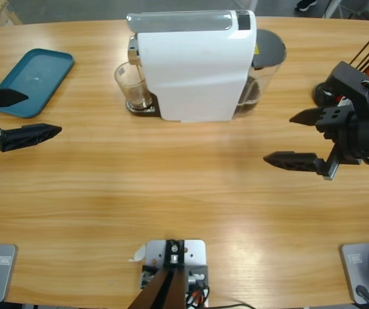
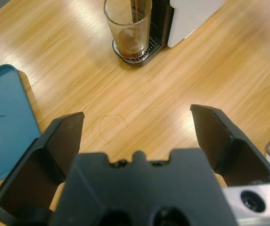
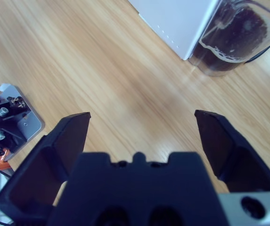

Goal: Pour coffee

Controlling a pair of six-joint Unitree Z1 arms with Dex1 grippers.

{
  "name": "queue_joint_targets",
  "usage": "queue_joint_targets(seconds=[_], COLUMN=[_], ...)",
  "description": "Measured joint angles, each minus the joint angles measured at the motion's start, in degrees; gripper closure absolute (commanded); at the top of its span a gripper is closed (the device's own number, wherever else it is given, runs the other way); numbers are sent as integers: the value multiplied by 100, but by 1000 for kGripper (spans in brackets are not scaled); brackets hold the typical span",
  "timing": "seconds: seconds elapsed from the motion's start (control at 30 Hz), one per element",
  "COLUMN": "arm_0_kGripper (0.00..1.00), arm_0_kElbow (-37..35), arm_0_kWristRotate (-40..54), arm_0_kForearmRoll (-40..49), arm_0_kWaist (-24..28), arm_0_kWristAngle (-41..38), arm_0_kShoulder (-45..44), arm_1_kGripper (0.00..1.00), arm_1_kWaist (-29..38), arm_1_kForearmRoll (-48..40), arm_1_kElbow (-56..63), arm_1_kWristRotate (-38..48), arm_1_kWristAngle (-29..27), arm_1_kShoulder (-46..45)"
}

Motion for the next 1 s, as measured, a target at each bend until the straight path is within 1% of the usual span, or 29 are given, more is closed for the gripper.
queue_joint_targets(seconds=[1.0], arm_0_kGripper=[9], arm_0_kElbow=[0], arm_0_kWristRotate=[-9], arm_0_kForearmRoll=[0], arm_0_kWaist=[0], arm_0_kWristAngle=[0], arm_0_kShoulder=[8], arm_1_kGripper=[0], arm_1_kWaist=[0], arm_1_kForearmRoll=[-15], arm_1_kElbow=[0], arm_1_kWristRotate=[85], arm_1_kWristAngle=[-7], arm_1_kShoulder=[0])
